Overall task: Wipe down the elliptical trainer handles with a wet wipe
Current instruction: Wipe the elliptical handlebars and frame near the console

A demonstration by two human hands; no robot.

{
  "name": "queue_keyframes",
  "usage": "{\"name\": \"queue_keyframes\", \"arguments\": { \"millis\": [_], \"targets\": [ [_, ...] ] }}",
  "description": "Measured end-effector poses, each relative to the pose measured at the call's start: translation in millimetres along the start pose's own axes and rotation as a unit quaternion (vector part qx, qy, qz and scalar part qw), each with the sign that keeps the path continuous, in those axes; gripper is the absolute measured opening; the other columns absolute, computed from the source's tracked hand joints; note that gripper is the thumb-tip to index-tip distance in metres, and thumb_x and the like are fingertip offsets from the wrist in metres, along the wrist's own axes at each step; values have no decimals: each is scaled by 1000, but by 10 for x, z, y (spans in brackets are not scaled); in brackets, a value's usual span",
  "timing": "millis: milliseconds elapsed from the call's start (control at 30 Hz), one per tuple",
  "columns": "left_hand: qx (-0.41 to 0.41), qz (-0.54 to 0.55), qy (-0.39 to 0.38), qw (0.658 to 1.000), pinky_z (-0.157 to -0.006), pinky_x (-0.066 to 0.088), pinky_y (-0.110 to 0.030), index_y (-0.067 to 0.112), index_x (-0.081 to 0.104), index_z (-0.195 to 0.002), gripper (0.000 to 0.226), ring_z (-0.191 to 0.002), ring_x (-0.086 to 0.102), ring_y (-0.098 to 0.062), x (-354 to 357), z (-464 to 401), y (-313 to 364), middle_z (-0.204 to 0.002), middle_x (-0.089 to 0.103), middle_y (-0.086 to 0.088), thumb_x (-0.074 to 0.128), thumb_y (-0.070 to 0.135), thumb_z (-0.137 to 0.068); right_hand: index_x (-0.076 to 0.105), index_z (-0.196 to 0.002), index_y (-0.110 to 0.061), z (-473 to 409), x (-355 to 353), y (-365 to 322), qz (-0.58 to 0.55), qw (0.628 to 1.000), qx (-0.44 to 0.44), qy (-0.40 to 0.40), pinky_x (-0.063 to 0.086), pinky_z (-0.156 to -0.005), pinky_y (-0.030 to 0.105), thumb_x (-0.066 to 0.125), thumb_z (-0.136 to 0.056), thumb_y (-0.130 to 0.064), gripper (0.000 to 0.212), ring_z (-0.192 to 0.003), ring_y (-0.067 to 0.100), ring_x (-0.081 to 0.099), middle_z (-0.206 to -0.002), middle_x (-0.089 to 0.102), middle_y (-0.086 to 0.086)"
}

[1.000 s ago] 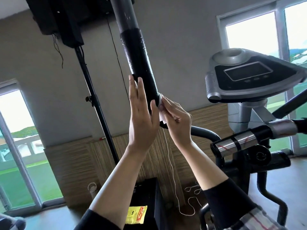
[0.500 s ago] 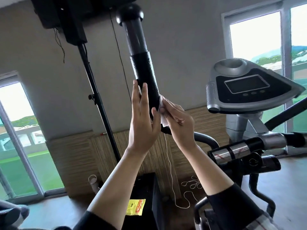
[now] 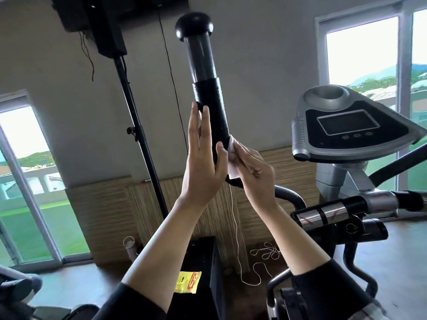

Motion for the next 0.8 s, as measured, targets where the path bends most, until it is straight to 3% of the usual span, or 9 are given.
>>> {"name": "queue_keyframes", "arguments": {
  "millis": [133,233,367,533,633,800],
  "targets": [
    [4,7,-5,1000,-118,9,-17,-7,16,-148,64,-147,7,-12,-18,-31,-11,-156,11,-28,49,-9,-92,61,-118,-5,-99,37,-163,-8,1000,-1,2,49,-95,34,64,-85,-2,33,-112,16,61,-117,66,7],
    [-1,14,-14,1000,-121,13,-24,-6,16,-148,63,-148,11,-23,-19,-57,-44,-157,11,-27,48,-7,-95,61,-119,-2,-241,99,-317,1,1000,-26,-11,48,-99,40,64,-86,-1,33,-116,17,59,-121,64,10],
    [7,25,-22,999,-121,19,-31,-6,18,-148,60,-148,13,-23,-49,-83,-64,-157,12,-26,44,-10,-94,61,-118,1,-154,65,-177,9,1000,-7,-16,47,-99,45,63,-87,0,31,-115,19,59,-121,64,11],
    [10,25,-25,999,-121,16,-25,-6,18,-148,58,-148,14,-25,-74,-152,-60,-157,12,-27,43,-8,-96,58,-121,-9,-251,127,-348,15,1000,-17,-9,46,-100,43,63,-88,-4,34,-117,15,58,-123,63,8],
    [15,30,-26,999,-122,16,-28,-7,18,-148,56,-148,13,-27,-88,-224,-42,-157,12,-27,42,-6,-97,56,-123,-13,-443,205,-526,23,999,-42,-16,45,-102,41,62,-88,-7,36,-120,14,56,-128,60,8],
    [6,34,-28,999,-119,18,-22,-1,19,-150,56,-148,14,-19,-130,-261,-82,-159,13,-21,43,-1,-99,56,-123,-11,-300,169,-376,21,999,-19,-20,45,-102,45,61,-88,-6,35,-120,15,55,-127,61,7]
  ]
}}
Point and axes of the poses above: each hand's wrist, its own z-axis away from the middle knuckle, its own x-axis out of the palm, y = z × x, the point moved 10 cm from there along -z, towards the middle knuckle
